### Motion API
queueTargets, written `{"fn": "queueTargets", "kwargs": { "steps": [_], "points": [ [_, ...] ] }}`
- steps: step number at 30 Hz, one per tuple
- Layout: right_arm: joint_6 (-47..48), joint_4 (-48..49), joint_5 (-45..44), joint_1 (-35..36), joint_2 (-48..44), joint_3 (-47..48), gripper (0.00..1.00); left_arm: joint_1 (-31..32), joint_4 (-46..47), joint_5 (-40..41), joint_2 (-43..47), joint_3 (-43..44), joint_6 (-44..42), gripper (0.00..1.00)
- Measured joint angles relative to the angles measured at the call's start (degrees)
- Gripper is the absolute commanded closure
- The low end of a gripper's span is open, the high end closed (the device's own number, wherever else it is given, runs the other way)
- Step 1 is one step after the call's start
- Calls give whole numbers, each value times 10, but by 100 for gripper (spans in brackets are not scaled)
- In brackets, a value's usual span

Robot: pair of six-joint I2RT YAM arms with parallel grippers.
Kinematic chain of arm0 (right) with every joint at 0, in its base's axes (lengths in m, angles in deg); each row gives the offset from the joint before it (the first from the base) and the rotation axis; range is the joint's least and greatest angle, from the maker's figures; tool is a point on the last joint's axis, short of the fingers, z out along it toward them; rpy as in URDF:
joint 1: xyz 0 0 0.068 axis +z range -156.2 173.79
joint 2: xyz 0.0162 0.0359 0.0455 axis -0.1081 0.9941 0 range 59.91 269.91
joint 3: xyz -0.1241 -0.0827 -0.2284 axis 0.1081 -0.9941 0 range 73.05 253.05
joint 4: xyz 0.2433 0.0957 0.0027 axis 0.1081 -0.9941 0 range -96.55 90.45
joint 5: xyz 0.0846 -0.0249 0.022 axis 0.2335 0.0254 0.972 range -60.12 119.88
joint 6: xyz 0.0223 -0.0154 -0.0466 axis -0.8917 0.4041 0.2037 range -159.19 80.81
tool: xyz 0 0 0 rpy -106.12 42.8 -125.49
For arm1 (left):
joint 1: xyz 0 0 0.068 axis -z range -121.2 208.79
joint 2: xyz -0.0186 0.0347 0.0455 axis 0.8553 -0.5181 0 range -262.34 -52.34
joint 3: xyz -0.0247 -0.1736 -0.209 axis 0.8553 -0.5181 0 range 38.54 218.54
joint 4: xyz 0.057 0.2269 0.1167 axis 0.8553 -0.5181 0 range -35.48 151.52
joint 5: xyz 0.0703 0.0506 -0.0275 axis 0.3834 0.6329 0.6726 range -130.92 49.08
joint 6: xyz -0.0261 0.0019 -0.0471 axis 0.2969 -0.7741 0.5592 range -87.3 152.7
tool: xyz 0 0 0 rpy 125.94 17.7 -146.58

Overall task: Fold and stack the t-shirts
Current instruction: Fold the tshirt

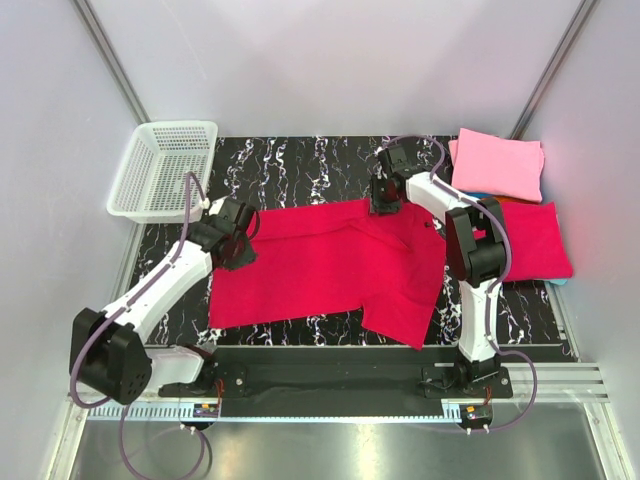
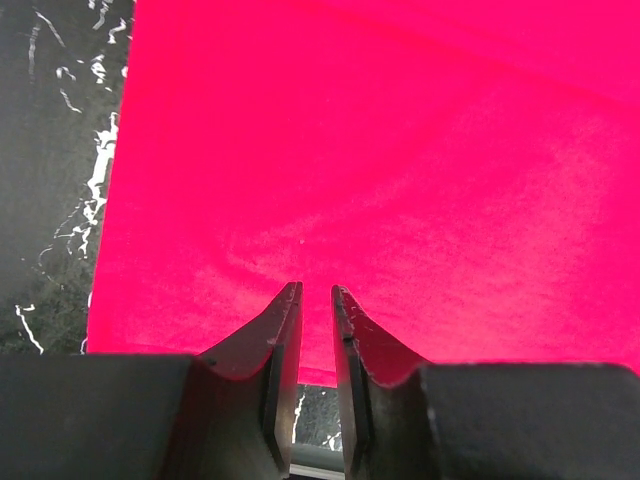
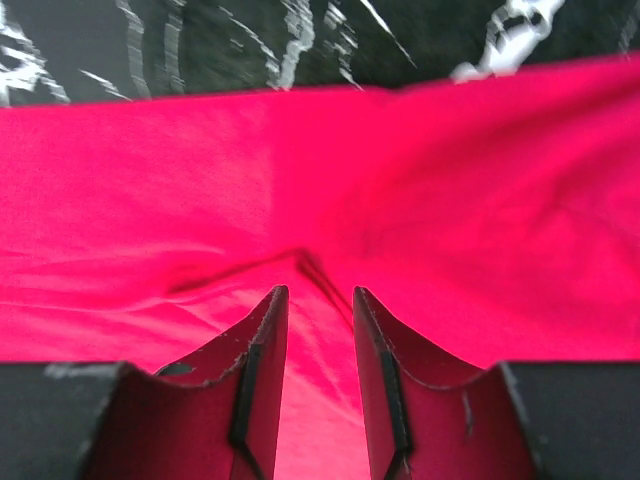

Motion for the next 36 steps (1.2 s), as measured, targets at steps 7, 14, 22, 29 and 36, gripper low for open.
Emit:
{"fn": "queueTargets", "kwargs": {
  "steps": [7,14,22,29,36],
  "points": [
    [8,24,38,0,11,22,60,-2,12,-19,-25,0,-9,78],
    [6,30,56,0,33,28,60,-4,16,-25,-24,-3,-9,77],
    [2,19,58,0,38,28,69,-7,16,-30,-24,-8,-9,78],
    [-1,4,58,0,38,28,87,-7,18,-31,-20,-16,-9,78],
    [-8,-9,50,4,30,17,100,-7,20,-32,-16,-16,-9,78]
  ]
}}
